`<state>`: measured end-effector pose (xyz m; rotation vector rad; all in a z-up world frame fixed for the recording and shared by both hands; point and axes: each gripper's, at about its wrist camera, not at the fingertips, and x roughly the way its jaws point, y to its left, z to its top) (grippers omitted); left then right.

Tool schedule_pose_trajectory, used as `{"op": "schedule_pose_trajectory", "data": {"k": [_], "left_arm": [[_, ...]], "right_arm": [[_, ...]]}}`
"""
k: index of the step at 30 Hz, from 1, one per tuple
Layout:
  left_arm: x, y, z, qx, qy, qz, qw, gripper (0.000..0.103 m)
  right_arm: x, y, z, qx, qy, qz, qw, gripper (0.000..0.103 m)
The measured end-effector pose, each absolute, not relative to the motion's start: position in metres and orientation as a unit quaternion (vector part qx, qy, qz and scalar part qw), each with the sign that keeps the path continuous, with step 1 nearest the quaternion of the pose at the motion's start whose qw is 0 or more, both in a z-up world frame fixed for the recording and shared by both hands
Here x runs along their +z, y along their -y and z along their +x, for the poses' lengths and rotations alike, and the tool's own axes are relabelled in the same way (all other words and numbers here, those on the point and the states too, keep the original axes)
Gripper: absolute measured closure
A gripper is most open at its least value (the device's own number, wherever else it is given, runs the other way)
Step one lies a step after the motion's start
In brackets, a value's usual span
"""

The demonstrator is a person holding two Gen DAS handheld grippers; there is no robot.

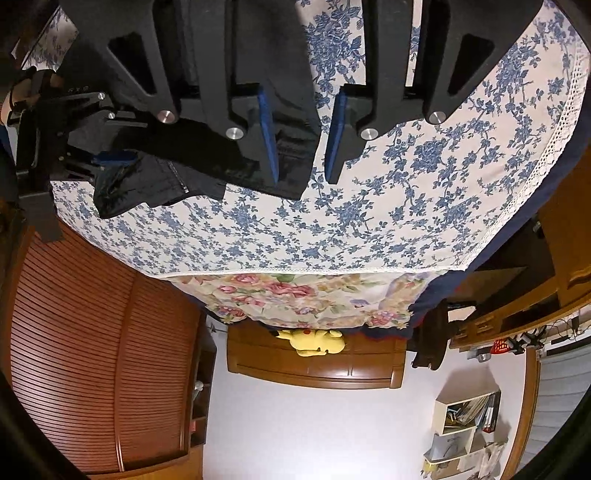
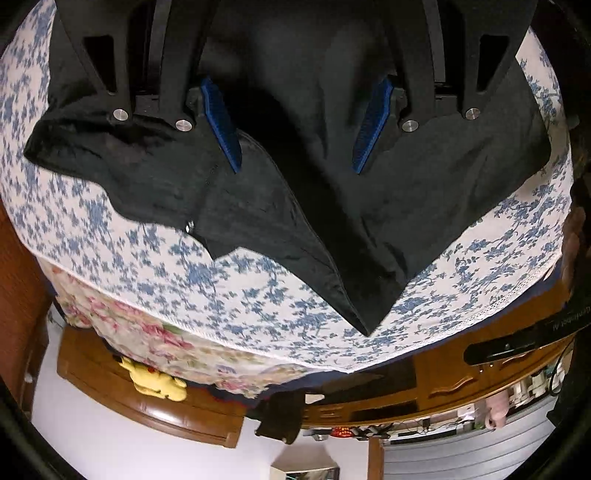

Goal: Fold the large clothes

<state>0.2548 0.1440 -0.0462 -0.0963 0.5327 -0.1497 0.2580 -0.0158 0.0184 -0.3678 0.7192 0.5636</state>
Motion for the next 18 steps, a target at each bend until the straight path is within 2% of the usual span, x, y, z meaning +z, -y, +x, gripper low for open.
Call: {"op": "schedule_pose_trajectory", "data": {"k": [5, 6, 7, 8, 11, 18], "left_arm": [[-0.048, -0.149, 0.253, -0.069, -0.265, -0.052, 0.960, 0.076], [-0.048, -0.149, 0.253, -0.071, -0.264, -0.054, 0.960, 0.076], [-0.048, -0.149, 0.252, -0.073, -0.265, -0.056, 0.960, 0.076], [-0.049, -0.150, 0.253, -0.074, -0.266, -0.057, 0.960, 0.076], [-0.050, -0.150, 0.253, -0.067, -0.265, -0.055, 0.960, 0.076], [-0.055, -0.149, 0.259, -0.067, -0.269, -0.056, 0.959, 0.076]], "right_arm": [[0.001, -0.002, 0.289, 0.239, -0.367, -0.236, 0.867, 0.041], [-0.002, -0.003, 0.299, 0.234, -0.375, -0.239, 0.865, 0.050], [-0.006, -0.004, 0.310, 0.231, -0.383, -0.243, 0.861, 0.078], [-0.007, -0.006, 0.321, 0.231, -0.391, -0.244, 0.857, 0.095], [-0.008, -0.018, 0.348, 0.237, -0.394, -0.244, 0.854, 0.101], [-0.011, -0.050, 0.383, 0.226, -0.372, -0.244, 0.866, 0.101]]}}
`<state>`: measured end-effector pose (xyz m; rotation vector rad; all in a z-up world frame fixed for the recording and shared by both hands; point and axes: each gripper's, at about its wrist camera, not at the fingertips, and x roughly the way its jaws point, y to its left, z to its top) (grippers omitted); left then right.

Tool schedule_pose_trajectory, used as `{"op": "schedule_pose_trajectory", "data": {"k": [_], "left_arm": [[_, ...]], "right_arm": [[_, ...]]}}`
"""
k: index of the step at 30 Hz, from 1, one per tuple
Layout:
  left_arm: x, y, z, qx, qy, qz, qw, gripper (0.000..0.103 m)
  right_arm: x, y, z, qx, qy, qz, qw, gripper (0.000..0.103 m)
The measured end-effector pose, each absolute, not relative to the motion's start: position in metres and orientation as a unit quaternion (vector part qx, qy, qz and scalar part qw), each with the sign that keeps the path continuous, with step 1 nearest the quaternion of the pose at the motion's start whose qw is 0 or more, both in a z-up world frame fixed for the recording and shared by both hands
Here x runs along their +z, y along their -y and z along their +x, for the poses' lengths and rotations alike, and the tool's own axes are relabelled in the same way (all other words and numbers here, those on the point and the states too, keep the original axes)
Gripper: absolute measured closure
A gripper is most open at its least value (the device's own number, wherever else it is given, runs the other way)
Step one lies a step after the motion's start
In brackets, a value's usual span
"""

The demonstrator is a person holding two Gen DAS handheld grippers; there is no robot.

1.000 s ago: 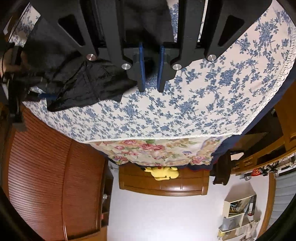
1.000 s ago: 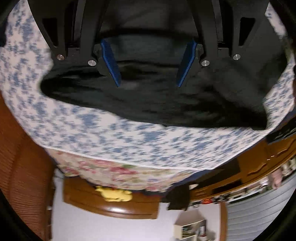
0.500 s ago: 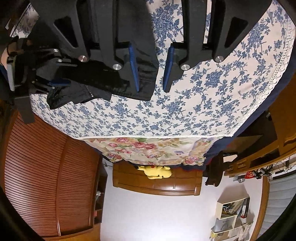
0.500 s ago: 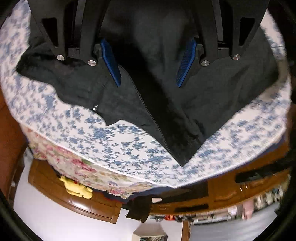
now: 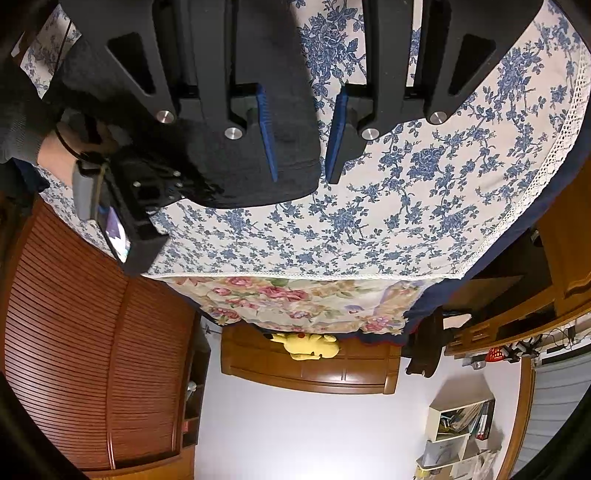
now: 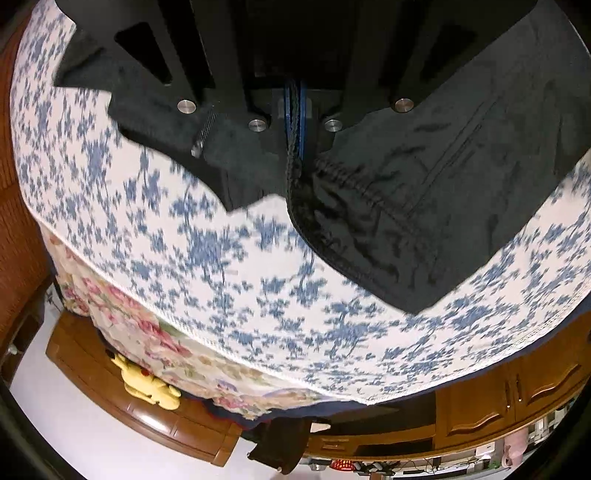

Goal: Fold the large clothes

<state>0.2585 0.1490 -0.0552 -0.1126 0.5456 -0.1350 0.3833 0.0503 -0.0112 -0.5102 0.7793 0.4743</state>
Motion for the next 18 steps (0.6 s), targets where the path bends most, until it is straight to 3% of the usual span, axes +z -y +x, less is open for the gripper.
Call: {"op": "schedule_pose_trajectory", "data": {"k": [3, 5, 7, 12, 18], "left_arm": [[-0.057, -0.144, 0.261, -0.070, -0.272, -0.053, 0.958, 0.076], [-0.057, -0.139, 0.263, -0.073, -0.274, -0.048, 0.958, 0.076], [-0.058, -0.134, 0.263, -0.077, -0.276, -0.041, 0.957, 0.076], [-0.057, -0.122, 0.262, -0.085, -0.277, -0.033, 0.956, 0.076], [-0.057, -0.106, 0.262, -0.104, -0.279, -0.026, 0.954, 0.076]], "right_arm": [[-0.017, -0.045, 0.397, 0.211, -0.382, -0.219, 0.873, 0.092], [-0.010, -0.032, 0.403, 0.195, -0.379, -0.193, 0.884, 0.063], [0.002, -0.011, 0.403, 0.193, -0.373, -0.157, 0.894, 0.053], [0.023, 0.061, 0.403, 0.134, -0.357, -0.153, 0.912, 0.049], [-0.005, 0.169, 0.416, 0.035, -0.419, -0.123, 0.899, 0.049]]}}
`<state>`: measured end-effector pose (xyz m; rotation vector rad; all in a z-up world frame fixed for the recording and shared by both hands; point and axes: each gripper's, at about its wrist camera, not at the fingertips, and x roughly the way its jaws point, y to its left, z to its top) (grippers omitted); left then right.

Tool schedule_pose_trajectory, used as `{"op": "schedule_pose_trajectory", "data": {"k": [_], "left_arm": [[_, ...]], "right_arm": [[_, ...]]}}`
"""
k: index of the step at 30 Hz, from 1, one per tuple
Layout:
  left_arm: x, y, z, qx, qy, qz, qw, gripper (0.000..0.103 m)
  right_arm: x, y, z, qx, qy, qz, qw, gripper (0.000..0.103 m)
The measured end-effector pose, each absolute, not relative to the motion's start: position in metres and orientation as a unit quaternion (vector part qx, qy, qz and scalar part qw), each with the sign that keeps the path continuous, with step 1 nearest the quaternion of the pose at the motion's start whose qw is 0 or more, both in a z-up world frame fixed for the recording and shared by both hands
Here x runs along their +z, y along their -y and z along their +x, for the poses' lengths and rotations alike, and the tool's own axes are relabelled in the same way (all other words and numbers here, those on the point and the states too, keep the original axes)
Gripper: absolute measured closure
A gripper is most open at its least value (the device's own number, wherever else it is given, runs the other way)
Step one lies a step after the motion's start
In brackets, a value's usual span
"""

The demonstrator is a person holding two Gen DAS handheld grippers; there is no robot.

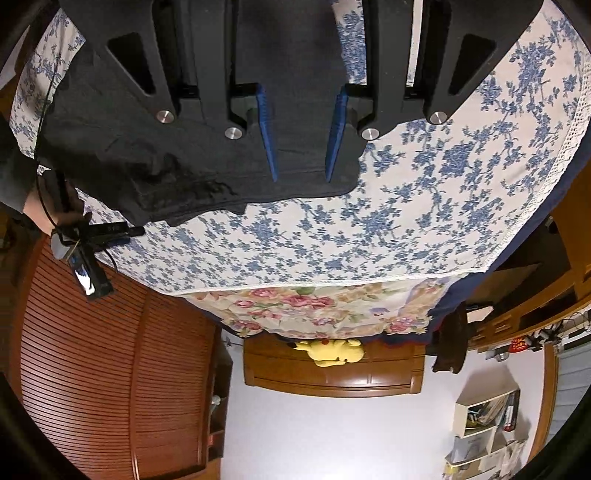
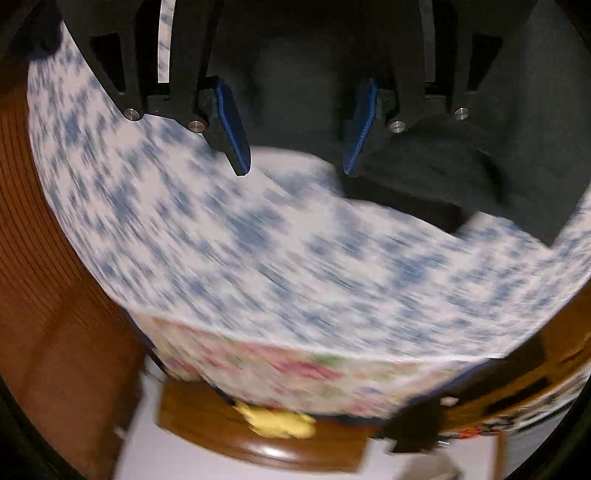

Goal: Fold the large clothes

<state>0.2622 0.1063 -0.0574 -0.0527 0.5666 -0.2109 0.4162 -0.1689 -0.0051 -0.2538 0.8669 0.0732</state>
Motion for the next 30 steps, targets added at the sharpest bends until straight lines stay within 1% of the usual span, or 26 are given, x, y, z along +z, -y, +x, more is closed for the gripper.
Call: {"op": "schedule_pose_trajectory", "data": {"k": [2, 6, 7, 8, 9, 10, 11, 13, 14, 17, 18, 20, 22, 23, 24, 25, 26, 28, 30], "left_arm": [[-0.059, -0.100, 0.264, -0.109, -0.281, -0.022, 0.953, 0.076], [-0.061, -0.088, 0.267, -0.117, -0.286, -0.013, 0.951, 0.076], [-0.062, -0.085, 0.267, -0.119, -0.287, -0.010, 0.950, 0.076], [-0.063, -0.083, 0.268, -0.121, -0.288, -0.008, 0.950, 0.076], [-0.064, -0.080, 0.268, -0.123, -0.289, -0.006, 0.949, 0.076], [-0.065, -0.078, 0.269, -0.124, -0.291, -0.004, 0.949, 0.076], [-0.066, -0.075, 0.271, -0.126, -0.293, -0.002, 0.948, 0.076], [-0.068, -0.071, 0.273, -0.130, -0.296, 0.000, 0.946, 0.076], [-0.069, -0.069, 0.274, -0.133, -0.297, 0.001, 0.945, 0.076], [-0.070, -0.063, 0.275, -0.138, -0.300, 0.007, 0.944, 0.076], [-0.071, -0.062, 0.275, -0.141, -0.300, 0.007, 0.943, 0.076], [-0.071, -0.059, 0.274, -0.146, -0.304, 0.009, 0.941, 0.076], [-0.071, -0.058, 0.273, -0.144, -0.304, 0.012, 0.942, 0.076], [-0.071, -0.058, 0.272, -0.142, -0.304, 0.012, 0.942, 0.076], [-0.071, -0.057, 0.271, -0.140, -0.303, 0.013, 0.942, 0.076], [-0.070, -0.057, 0.270, -0.136, -0.304, 0.013, 0.943, 0.075], [-0.070, -0.056, 0.268, -0.134, -0.305, 0.013, 0.943, 0.075], [-0.068, -0.054, 0.265, -0.137, -0.301, 0.012, 0.944, 0.075], [-0.066, -0.049, 0.261, -0.140, -0.298, 0.019, 0.944, 0.075]], "right_arm": [[-0.021, 0.197, 0.421, 0.015, -0.441, -0.102, 0.892, 0.049], [-0.060, 0.231, 0.439, 0.030, -0.500, -0.035, 0.865, 0.049], [-0.065, 0.236, 0.443, 0.038, -0.503, -0.017, 0.863, 0.049], [-0.067, 0.237, 0.444, 0.043, -0.501, -0.010, 0.864, 0.051], [-0.069, 0.237, 0.445, 0.053, -0.498, -0.007, 0.866, 0.059], [-0.069, 0.233, 0.446, 0.073, -0.495, -0.006, 0.866, 0.083], [-0.067, 0.227, 0.446, 0.077, -0.487, -0.021, 0.870, 0.093], [-0.062, 0.216, 0.442, 0.074, -0.465, -0.064, 0.880, 0.097], [-0.057, 0.214, 0.441, 0.063, -0.448, -0.075, 0.889, 0.098], [-0.050, 0.232, 0.442, 0.006, -0.409, -0.052, 0.911, 0.098], [-0.053, 0.237, 0.444, -0.009, -0.418, -0.041, 0.908, 0.098], [-0.065, 0.232, 0.451, -0.019, -0.448, -0.062, 0.892, 0.098], [-0.062, 0.225, 0.445, -0.016, -0.439, -0.079, 0.895, 0.097], [-0.056, 0.227, 0.439, -0.009, -0.426, -0.068, 0.902, 0.093], [-0.051, 0.229, 0.430, -0.004, -0.413, -0.050, 0.909, 0.091], [-0.047, 0.231, 0.423, 0.000, -0.405, -0.036, 0.914, 0.086], [-0.043, 0.230, 0.414, 0.003, -0.401, -0.028, 0.916, 0.077], [-0.039, 0.226, 0.396, 0.019, -0.397, -0.023, 0.917, 0.066], [-0.031, 0.217, 0.368, 0.041, -0.397, -0.028, 0.916, 0.061]]}}
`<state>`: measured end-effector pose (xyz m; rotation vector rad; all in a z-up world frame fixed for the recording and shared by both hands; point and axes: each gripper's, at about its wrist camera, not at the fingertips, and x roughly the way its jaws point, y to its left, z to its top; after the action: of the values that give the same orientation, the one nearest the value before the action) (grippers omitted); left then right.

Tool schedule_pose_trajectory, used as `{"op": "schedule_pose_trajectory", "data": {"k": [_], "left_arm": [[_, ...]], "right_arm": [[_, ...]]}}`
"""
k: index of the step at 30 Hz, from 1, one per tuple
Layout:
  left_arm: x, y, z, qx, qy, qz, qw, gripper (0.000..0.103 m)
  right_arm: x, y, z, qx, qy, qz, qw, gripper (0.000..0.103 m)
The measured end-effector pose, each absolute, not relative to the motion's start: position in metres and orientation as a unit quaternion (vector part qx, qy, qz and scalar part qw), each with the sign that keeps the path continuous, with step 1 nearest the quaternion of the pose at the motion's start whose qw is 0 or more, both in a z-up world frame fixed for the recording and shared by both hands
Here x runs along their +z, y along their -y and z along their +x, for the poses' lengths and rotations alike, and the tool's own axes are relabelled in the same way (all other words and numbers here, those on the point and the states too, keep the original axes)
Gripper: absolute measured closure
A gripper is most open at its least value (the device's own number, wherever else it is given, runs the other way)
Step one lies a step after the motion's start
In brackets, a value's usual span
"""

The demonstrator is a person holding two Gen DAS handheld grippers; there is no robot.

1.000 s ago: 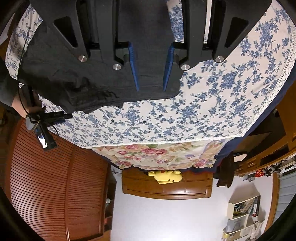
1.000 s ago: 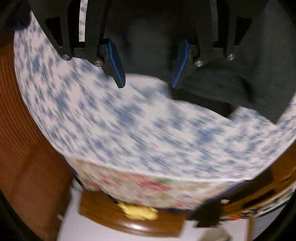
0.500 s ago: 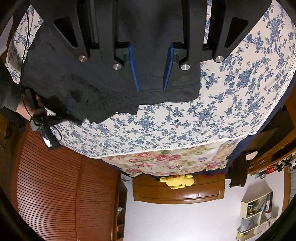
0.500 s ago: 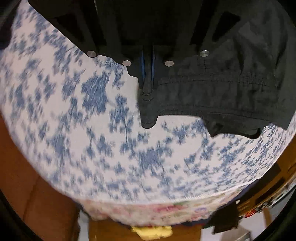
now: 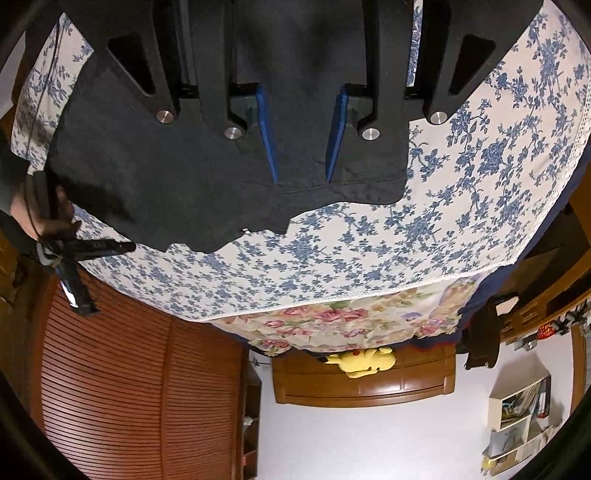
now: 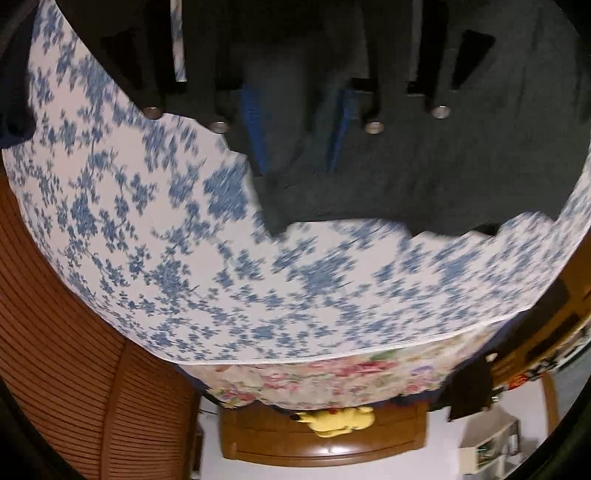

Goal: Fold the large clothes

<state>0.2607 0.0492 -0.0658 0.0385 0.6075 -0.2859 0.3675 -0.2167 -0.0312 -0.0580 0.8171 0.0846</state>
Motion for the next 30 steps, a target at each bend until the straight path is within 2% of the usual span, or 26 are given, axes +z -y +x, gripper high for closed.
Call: {"op": "schedule_pose_trajectory", "data": {"k": [5, 13, 21, 30], "left_arm": [[-0.062, -0.038, 0.245, -0.148, -0.292, 0.033, 0.945, 0.075], [-0.063, -0.028, 0.220, -0.157, -0.298, 0.039, 0.941, 0.073], [-0.081, -0.030, 0.185, -0.145, -0.334, 0.038, 0.931, 0.073], [-0.096, -0.040, 0.147, -0.111, -0.369, 0.042, 0.922, 0.072]], "right_arm": [[-0.036, 0.209, 0.298, 0.088, -0.397, -0.051, 0.912, 0.053], [-0.051, 0.229, 0.226, 0.077, -0.399, -0.088, 0.909, 0.052], [-0.082, 0.258, 0.210, 0.076, -0.422, -0.065, 0.901, 0.051], [-0.108, 0.274, 0.219, 0.107, -0.396, -0.012, 0.912, 0.049]]}}
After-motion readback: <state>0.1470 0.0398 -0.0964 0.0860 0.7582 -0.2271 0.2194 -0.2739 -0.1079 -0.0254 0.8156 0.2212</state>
